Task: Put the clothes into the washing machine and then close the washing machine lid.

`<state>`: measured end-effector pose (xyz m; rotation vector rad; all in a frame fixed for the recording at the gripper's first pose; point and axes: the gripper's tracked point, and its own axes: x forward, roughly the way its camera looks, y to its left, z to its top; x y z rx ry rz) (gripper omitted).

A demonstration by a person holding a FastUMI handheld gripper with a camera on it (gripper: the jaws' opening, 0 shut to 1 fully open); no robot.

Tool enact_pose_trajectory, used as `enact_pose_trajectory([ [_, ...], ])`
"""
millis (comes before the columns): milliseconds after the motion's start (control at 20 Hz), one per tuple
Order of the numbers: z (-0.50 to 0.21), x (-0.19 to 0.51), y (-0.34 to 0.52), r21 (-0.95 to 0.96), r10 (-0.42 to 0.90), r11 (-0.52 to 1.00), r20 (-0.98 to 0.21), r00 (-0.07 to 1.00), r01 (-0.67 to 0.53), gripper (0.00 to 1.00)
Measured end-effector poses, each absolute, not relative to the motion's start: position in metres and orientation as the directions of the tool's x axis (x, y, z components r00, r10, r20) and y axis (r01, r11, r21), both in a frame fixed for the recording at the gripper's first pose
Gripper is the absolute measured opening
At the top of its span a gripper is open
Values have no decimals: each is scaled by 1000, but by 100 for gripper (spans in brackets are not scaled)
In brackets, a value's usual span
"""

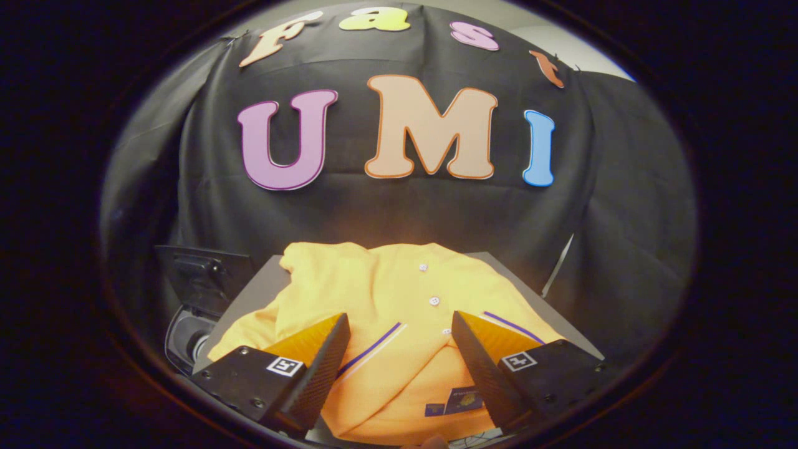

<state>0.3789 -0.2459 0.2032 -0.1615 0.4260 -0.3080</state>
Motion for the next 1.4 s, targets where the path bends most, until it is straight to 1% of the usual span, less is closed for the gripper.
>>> enact_pose_trajectory([
  [50, 195, 380, -252, -243, -349, 932, -405, 845, 269, 99],
  [150, 197, 387, -253, -253, -357, 928, -403, 843, 272, 98],
  [200, 195, 388, -255, -259, -356, 929, -428, 831, 265, 98],
  [350, 190, 388, -256, -222, -348, 936, -477, 807, 273, 94],
  [450, 190, 390, -256, -215, -345, 938, -490, 801, 273, 92],
  [600, 190, 389, -252, -222, -338, 940, -486, 806, 260, 73],
  [700, 191, 390, -256, -243, -360, 931, -487, 796, 272, 47],
  [800, 195, 393, -257, -266, -400, 914, -460, 793, 306, 26],
  [850, 197, 394, -257, -274, -417, 906, -435, 798, 324, 8],
  [950, 204, 393, -251, -299, -439, 892, -388, 810, 340, 2],
  [1050, 205, 390, -243, -288, -430, 897, -396, 812, 335, 1],
  [1100, 214, 389, -239, -275, -431, 897, -379, 819, 345, 1],
  [1150, 228, 395, -237, -271, -434, 893, -317, 843, 358, 0],
  [1400, 261, 391, -205, -166, -379, 925, -302, 875, 343, 0],
])
